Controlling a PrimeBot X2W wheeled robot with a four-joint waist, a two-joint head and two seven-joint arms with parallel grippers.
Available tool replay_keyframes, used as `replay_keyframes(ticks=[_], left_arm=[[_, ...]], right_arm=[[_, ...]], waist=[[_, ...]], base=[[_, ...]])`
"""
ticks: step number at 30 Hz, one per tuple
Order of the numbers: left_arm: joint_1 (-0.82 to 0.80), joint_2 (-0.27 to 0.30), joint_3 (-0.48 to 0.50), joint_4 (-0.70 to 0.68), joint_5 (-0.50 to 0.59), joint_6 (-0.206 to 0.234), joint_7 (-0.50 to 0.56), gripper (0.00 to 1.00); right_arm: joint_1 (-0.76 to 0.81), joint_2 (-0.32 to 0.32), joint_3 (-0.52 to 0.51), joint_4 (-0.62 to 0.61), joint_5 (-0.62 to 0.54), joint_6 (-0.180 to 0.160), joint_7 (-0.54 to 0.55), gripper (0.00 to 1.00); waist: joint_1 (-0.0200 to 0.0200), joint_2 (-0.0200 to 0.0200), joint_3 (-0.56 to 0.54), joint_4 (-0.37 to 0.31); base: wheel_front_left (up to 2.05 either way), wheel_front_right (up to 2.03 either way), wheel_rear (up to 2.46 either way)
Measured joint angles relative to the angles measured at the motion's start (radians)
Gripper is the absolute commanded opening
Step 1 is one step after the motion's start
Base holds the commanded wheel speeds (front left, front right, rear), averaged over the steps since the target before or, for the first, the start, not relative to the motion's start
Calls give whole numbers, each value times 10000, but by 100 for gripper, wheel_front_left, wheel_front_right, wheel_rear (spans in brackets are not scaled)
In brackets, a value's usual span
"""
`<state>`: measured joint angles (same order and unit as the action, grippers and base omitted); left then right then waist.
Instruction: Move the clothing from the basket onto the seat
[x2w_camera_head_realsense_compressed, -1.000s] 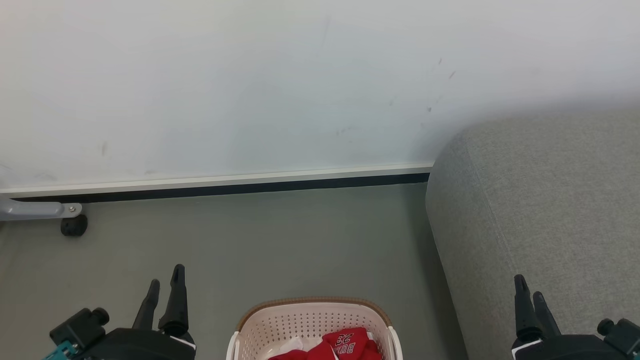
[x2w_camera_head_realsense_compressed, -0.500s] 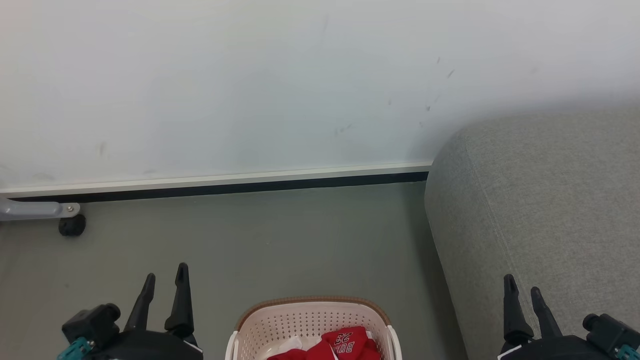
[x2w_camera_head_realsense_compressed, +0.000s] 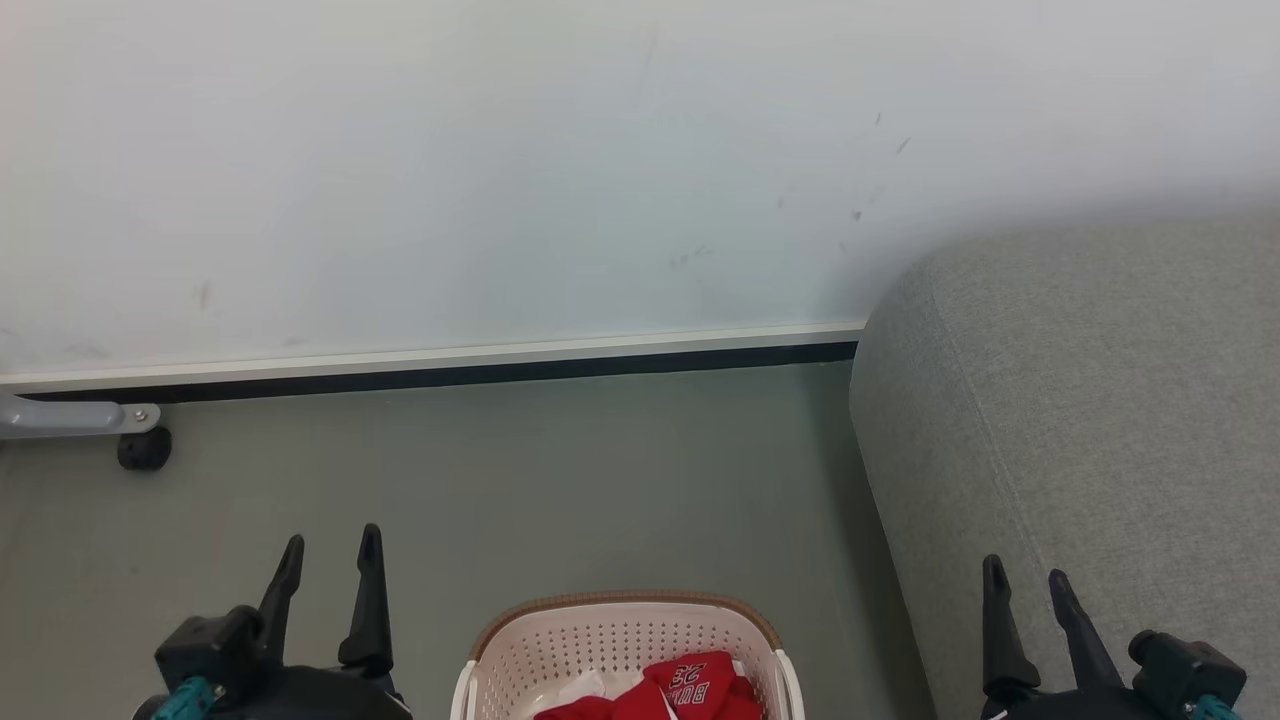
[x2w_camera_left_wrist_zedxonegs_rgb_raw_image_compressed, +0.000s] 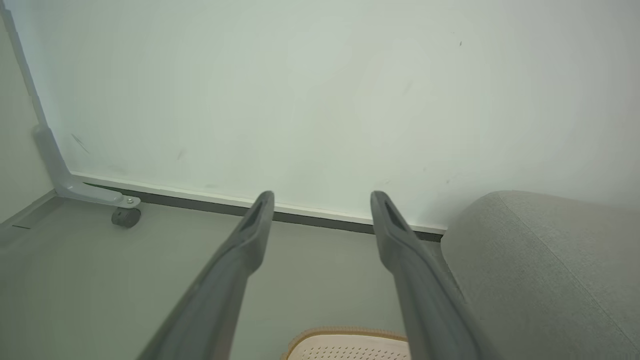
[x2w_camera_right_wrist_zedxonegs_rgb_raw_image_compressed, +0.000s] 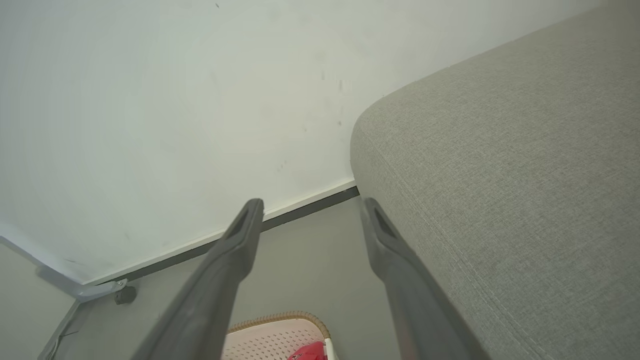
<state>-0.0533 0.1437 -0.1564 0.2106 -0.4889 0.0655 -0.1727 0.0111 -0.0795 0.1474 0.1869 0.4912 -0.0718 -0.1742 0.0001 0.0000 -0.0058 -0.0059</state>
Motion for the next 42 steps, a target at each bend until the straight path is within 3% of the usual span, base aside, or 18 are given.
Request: replay_keyframes(ticks=[24, 42], left_arm=[[24, 136, -295, 268, 2472, 314, -771, 100], [146, 134, -86, 512, 2433, 219, -771, 100]], right_arm=[[35, -159, 596, -113, -2880, -531, -754, 100], [38, -165, 546, -242, -2905, -556, -754, 100]], waist=[[-2, 0, 33, -41], [-2, 0, 337, -46]], base=[[0, 0, 0], [0, 0, 0]])
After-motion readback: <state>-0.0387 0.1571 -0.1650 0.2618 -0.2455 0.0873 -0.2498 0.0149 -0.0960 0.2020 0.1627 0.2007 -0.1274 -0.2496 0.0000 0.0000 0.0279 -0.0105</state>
